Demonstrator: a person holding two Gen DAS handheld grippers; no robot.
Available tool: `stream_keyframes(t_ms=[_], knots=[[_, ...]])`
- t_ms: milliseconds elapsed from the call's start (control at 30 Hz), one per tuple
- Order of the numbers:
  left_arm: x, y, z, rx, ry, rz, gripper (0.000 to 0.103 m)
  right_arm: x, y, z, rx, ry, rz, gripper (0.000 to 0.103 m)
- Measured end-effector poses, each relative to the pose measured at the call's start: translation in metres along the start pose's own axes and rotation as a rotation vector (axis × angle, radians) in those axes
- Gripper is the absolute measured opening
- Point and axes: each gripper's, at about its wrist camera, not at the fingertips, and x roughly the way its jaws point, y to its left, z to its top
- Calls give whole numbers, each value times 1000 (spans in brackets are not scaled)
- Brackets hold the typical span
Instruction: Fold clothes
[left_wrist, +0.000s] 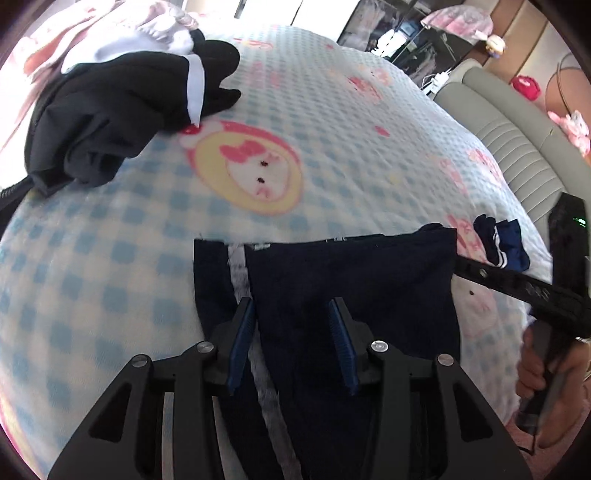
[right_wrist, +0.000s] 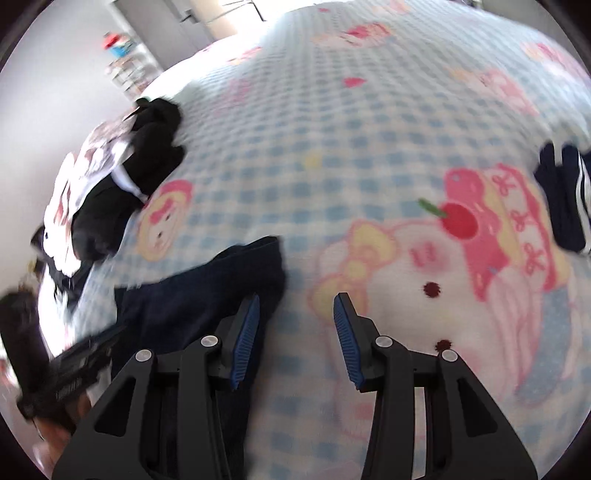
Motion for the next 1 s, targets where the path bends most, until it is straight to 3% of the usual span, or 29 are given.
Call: stream_keyframes(t_ms=[33,100,267,367,400,467,567,733,1000], knots=[[0,-1,0,2,-14,4,20,-2,2,-3,-16,-1,-6,45],[-1,-2,-1,5,-42,13,6,-5,4,-8,-32,3,-17,45],[-41,1,-3,17,-176,49,5,-18,-4,-13,-18,-12,-46,45],[-41,21,-3,-31,-165,74,5,-8,3,-8,-106,-36,-241,45],[-41,28,-3,-47,-162,82,5,0,4,-5,-119,-19,-259,45],[-35,43,-8,-88,-144,100,5,13,5,4,-111,17,-213,45],[-26,52,-13,-100,-109,70,5,13,16,19,-108,-10,-69,45],[-22,42,-15,-40,-131,57,5,28,48,37,-182,17,-16,45],[-20,36,-23,-37,-122,59,5,36,89,9,-285,35,12,45]])
